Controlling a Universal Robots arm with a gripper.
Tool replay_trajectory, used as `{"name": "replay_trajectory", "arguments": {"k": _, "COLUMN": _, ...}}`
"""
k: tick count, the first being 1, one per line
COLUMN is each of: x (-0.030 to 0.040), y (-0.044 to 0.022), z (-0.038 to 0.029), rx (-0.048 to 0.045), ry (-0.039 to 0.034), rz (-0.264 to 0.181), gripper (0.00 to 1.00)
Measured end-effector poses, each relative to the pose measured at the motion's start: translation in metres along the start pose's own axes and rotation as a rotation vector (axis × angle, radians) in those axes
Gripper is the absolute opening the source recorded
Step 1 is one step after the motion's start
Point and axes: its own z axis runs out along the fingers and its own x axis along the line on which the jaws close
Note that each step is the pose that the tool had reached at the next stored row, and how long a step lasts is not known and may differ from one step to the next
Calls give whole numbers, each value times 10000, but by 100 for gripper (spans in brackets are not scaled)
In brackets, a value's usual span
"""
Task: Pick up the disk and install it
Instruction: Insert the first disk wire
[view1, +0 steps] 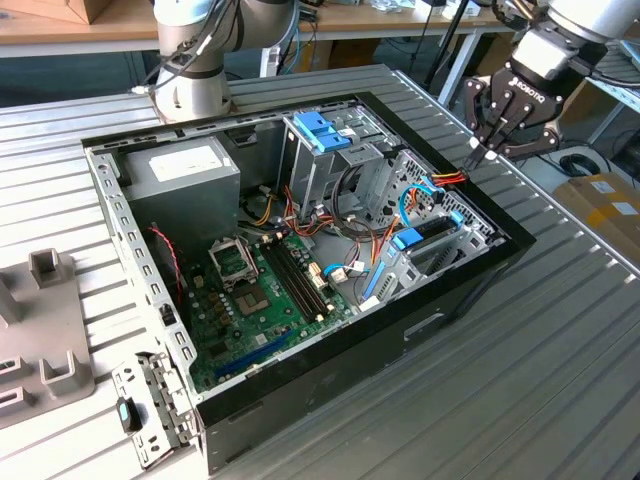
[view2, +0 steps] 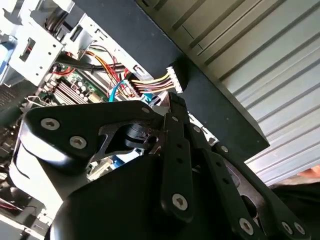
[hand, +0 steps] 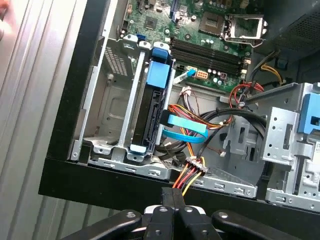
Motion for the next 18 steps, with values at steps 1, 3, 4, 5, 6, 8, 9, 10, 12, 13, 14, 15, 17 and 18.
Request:
{"name": "replay_trajectory", "arguments": {"k": 1, "x": 0, "y": 0, "z": 0, "rx": -15, "ry": 14, "rz": -226, "gripper": 10}}
{"name": "replay_trajectory", "arguments": {"k": 3, "x": 0, "y": 0, "z": 0, "rx": -24, "ry": 24, "rz": -376, "gripper": 10}}
{"name": "replay_trajectory", "arguments": {"k": 4, "x": 0, "y": 0, "z": 0, "rx": -29, "ry": 28, "rz": -450, "gripper": 10}}
{"name": "replay_trajectory", "arguments": {"k": 5, "x": 0, "y": 0, "z": 0, "rx": -34, "ry": 34, "rz": -526, "gripper": 10}}
{"name": "replay_trajectory", "arguments": {"k": 6, "x": 0, "y": 0, "z": 0, "rx": -38, "ry": 38, "rz": -593, "gripper": 10}}
{"name": "replay_trajectory", "arguments": {"k": 8, "x": 0, "y": 0, "z": 0, "rx": -47, "ry": 47, "rz": -736, "gripper": 10}}
{"name": "replay_trajectory", "arguments": {"k": 9, "x": 0, "y": 0, "z": 0, "rx": -51, "ry": 51, "rz": -796, "gripper": 10}}
{"name": "replay_trajectory", "arguments": {"k": 10, "x": -1, "y": 0, "z": 0, "rx": -55, "ry": 55, "rz": -869, "gripper": 10}}
{"name": "replay_trajectory", "arguments": {"k": 12, "x": -1, "y": 0, "z": 0, "rx": -65, "ry": 65, "rz": -1015, "gripper": 10}}
{"name": "replay_trajectory", "arguments": {"k": 13, "x": -1, "y": 0, "z": 0, "rx": -69, "ry": 69, "rz": -1080, "gripper": 10}}
{"name": "replay_trajectory", "arguments": {"k": 14, "x": -1, "y": 0, "z": 0, "rx": -74, "ry": 74, "rz": -1164, "gripper": 10}}
{"name": "replay_trajectory", "arguments": {"k": 15, "x": -1, "y": 0, "z": 0, "rx": -78, "ry": 78, "rz": -1223, "gripper": 10}}
{"name": "replay_trajectory", "arguments": {"k": 17, "x": -1, "y": 0, "z": 0, "rx": -89, "ry": 88, "rz": -1394, "gripper": 10}}
{"name": "replay_trajectory", "arguments": {"k": 18, "x": -2, "y": 0, "z": 0, "rx": -93, "ry": 92, "rz": -1458, "gripper": 10}}
